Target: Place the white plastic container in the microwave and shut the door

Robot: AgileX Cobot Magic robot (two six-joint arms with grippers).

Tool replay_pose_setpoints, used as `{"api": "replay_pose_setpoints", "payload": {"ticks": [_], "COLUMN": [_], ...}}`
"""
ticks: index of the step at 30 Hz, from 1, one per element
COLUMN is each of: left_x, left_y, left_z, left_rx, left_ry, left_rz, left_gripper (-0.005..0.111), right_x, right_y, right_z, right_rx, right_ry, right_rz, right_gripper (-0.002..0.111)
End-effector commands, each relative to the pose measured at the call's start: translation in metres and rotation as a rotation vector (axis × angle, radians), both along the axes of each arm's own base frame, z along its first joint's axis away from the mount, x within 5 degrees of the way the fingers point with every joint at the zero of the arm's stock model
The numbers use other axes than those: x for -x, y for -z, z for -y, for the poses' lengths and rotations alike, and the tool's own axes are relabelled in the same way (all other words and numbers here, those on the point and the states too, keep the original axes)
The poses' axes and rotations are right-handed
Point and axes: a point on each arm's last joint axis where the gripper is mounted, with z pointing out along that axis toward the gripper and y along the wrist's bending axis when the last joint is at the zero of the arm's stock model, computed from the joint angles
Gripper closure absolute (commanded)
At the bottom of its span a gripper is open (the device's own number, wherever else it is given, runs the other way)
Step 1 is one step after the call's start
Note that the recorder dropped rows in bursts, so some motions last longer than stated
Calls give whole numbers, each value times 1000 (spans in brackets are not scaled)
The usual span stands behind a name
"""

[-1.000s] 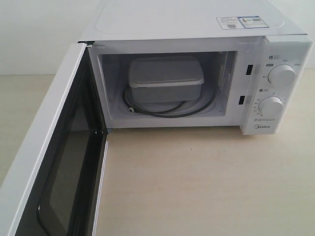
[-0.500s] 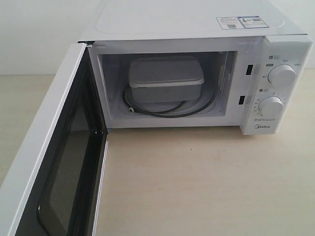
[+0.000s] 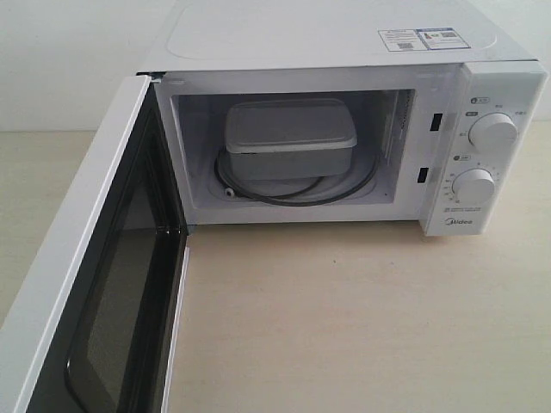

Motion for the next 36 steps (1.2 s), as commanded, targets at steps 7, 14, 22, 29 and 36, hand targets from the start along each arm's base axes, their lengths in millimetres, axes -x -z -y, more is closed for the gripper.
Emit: {"api": "replay_pose_setpoints", "payload": {"ticks": [7,14,22,29,36], "left_x": [-13,-87,-160,-179,-197], "left_y": [-57,-75,-26,2,33], "left_z": [3,8,2,22,40], "left_rx": [91,-183,-425,-660,-735], "left_ry": [56,180,295,542,656], "left_rz": [51,-466,-963,-1016,-1012], "left_gripper": [103,103,103,103,103], "right_x": [0,0,0,0,0], "right_y": [0,0,0,0,0], "right_z": [0,0,0,0,0], "right_rx": [9,9,9,9,9], "right_ry": [3,3,3,3,3], "right_rz": [7,7,7,7,7], "right_gripper": [108,108,108,108,108]}}
